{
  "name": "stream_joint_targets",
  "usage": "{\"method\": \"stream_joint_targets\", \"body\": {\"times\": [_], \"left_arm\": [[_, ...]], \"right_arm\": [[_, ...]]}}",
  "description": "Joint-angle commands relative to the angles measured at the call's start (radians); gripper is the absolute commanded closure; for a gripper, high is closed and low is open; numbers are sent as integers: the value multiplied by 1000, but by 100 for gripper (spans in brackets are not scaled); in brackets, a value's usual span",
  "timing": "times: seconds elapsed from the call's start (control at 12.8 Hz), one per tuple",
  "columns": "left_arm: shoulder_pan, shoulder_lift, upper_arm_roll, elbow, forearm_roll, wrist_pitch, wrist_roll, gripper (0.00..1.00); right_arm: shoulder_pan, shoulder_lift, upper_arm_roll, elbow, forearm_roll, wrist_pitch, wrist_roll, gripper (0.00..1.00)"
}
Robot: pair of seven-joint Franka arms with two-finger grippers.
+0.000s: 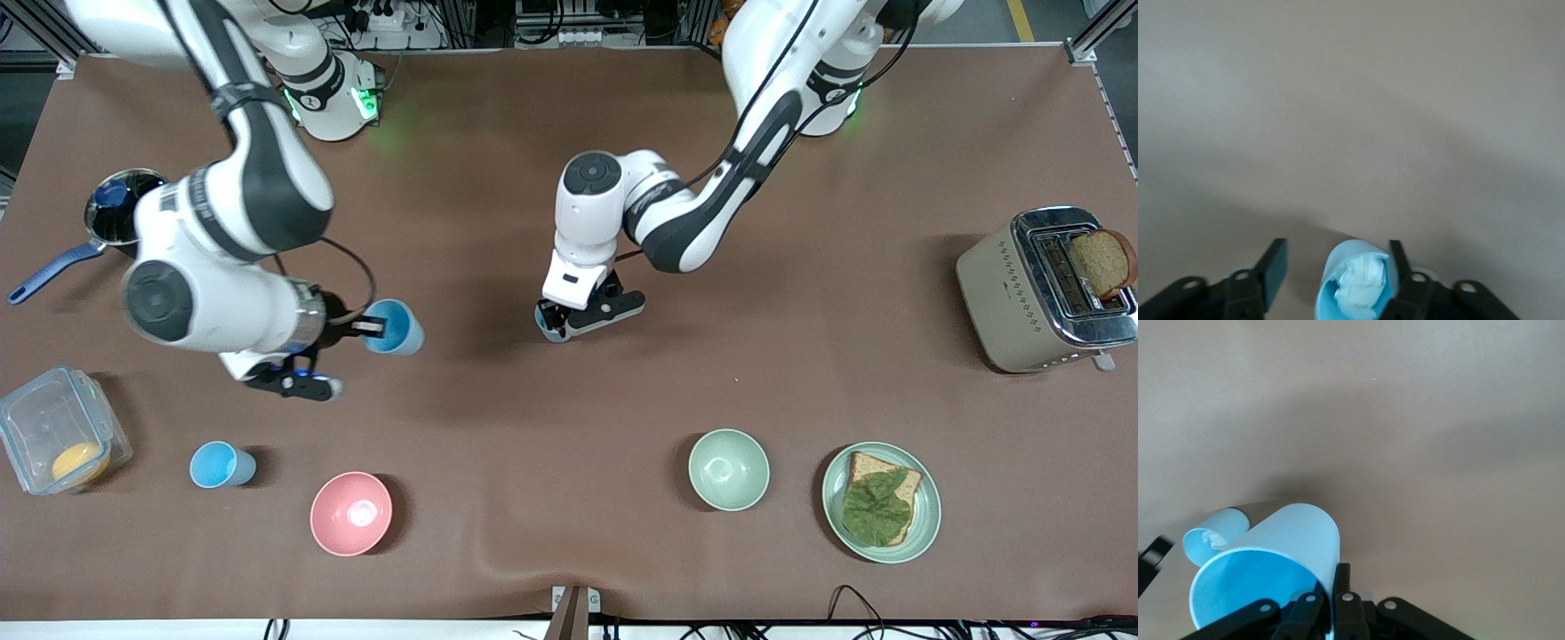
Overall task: Stack blue cups with both arms
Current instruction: 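Set the tissue cup down with the left gripper while the right gripper approaches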
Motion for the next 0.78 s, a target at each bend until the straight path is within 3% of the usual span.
{"method": "stream_joint_targets", "body": {"times": [0.0,0.23,0.7], "left_arm": [[43,-142,-3,4,-34,-153,4,0],[113,-249,-3,6,-41,-237,129,0],[347,-447,-5,6,-161,-420,667,0]], "right_arm": [[37,-25,-7,-26,3,31,97,100],[95,-13,-7,-27,4,97,221,100],[241,16,-9,-98,3,275,345,100]]}}
